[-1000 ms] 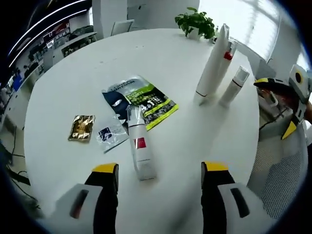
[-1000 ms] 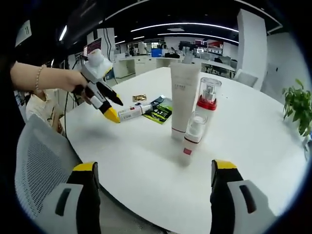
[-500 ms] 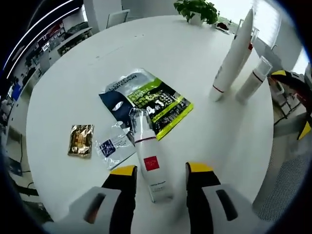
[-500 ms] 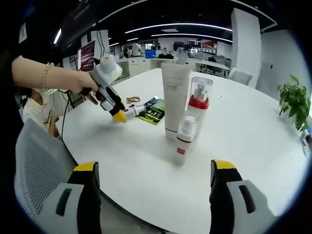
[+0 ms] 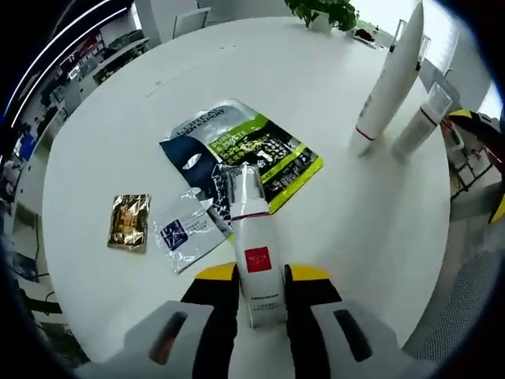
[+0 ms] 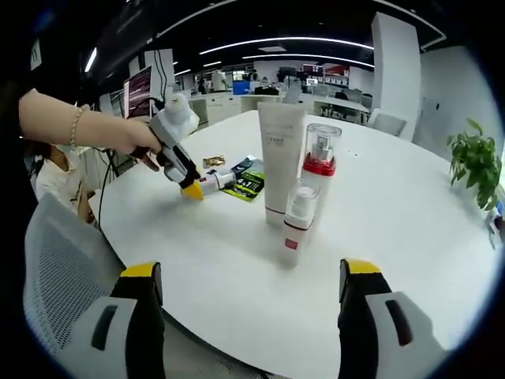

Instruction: Arrange the skincare products in the storage area until every visible bottle or jar stands upright without overlapping.

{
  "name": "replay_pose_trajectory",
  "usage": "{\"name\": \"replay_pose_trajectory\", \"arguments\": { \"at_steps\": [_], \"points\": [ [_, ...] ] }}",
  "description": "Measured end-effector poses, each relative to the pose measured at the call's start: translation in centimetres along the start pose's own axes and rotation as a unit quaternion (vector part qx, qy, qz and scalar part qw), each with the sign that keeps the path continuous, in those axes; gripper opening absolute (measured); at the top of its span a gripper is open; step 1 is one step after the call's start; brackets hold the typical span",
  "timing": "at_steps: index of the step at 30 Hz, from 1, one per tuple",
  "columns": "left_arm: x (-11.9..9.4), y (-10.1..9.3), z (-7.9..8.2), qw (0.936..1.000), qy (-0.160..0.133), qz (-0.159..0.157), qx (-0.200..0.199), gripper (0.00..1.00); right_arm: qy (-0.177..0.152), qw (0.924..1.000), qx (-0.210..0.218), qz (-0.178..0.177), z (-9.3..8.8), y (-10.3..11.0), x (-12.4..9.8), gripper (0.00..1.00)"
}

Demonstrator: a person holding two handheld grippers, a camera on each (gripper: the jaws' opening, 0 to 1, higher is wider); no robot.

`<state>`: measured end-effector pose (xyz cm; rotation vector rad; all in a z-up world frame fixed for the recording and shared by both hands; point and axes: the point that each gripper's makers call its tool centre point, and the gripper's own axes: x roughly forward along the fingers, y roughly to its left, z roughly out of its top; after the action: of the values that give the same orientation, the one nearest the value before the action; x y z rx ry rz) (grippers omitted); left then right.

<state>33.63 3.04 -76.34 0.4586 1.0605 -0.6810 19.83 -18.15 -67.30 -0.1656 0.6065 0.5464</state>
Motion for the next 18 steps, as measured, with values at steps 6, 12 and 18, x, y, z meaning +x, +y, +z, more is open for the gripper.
{"name": "replay_pose_trajectory", "arguments": {
  "at_steps": [6,12,18],
  "points": [
    [-1.4,-0.9,0.2,0.9989,-0.028,-0.009,-0.036,0.20,-0.004,1.0000,0.002,0.005,0.1,0.1,0.0,0.91],
    [-2.6,-1.3,0.3,0.9972,-0.055,-0.012,-0.050,0.20,-0.009,0.9998,0.001,0.015,0.3,0.6,0.0,0.90],
    [-4.9,-3.2,0.2,0.9952,-0.083,-0.016,-0.049,0.20,-0.010,0.9995,-0.004,0.029,0.4,1.2,-0.1,0.89]
  ]
}}
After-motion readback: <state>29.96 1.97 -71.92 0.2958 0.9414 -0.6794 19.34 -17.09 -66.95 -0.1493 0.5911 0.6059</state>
